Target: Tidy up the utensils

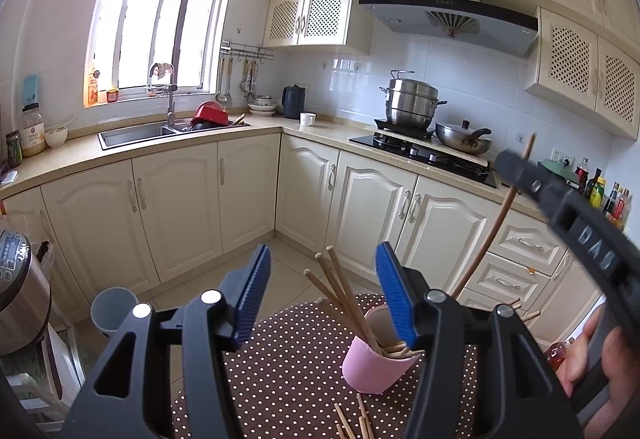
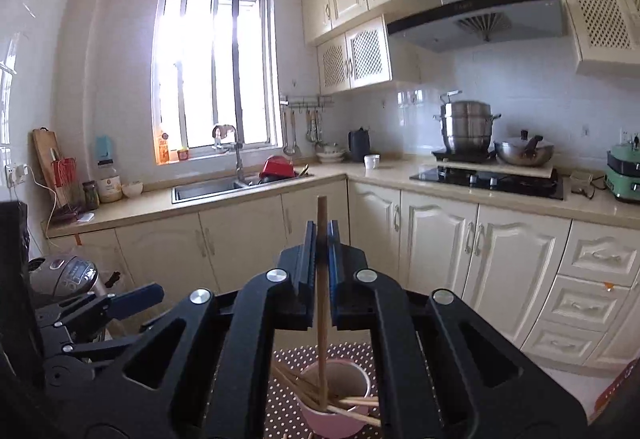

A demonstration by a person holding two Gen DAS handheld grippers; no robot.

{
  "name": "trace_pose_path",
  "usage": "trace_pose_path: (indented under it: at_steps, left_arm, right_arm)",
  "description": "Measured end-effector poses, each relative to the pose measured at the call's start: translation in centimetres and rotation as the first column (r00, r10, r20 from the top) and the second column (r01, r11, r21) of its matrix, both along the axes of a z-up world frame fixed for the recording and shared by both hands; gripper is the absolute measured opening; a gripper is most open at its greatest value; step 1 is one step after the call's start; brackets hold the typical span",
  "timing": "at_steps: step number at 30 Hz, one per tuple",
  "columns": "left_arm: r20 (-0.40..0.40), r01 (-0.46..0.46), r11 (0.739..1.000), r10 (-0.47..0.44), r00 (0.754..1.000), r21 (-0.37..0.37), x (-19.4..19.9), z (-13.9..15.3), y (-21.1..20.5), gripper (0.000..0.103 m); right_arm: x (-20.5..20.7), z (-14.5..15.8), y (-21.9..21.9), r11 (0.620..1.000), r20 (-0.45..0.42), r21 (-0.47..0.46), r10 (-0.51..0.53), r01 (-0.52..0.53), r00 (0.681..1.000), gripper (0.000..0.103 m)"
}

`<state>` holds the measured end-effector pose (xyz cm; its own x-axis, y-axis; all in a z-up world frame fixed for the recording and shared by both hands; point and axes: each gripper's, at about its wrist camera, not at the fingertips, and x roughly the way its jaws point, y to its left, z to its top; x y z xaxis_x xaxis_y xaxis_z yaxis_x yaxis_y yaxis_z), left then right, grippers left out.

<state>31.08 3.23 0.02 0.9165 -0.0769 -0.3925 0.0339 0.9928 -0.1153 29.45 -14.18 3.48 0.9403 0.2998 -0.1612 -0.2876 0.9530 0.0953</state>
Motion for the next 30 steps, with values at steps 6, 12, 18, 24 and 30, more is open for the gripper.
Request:
trace_pose_path:
  at_steps: [6,12,18,24,30]
  left_arm:
    - [-0.007,0.006,1.0,-0.006,1.0,0.003,0.0,-0.2,-0.1,0.056]
    - [-0.016,0.009,1.0,-0.009,1.0,0.004,-0.4,-0.4,-0.4,0.056]
    - [-0.027,0.015,1.0,-0.015,1.0,0.006,-2.0,-0.6,-0.4,0.056]
    - [-0.062,0.027,0.999,-0.026,0.998,0.019,-4.5,-2.1,-0.4,0.056]
    - [-0.166,0.05,0.999,-0.047,0.985,0.017,-6.5,-5.9,-0.8,0.057]
  right_arm:
    - [0.4,-1.5,0.2,1.0,-0.074,-0.008,0.014,-0.015,0.997,0.006]
    - [-0.5,-2.0,0.0,0.999,-0.097,-0.031,0.006,-0.009,0.995,0.007]
    - [-2.6,-2.1,-0.5,0.999,-0.101,-0.033,0.0,-0.004,0.995,0.007]
    - [-5.8,-3.2,-0.6,0.998,-0.11,-0.056,0.009,-0.016,0.994,0.007]
    - [-8.3,-6.7,-0.2,0.994,-0.172,-0.103,0.014,-0.032,0.985,0.007]
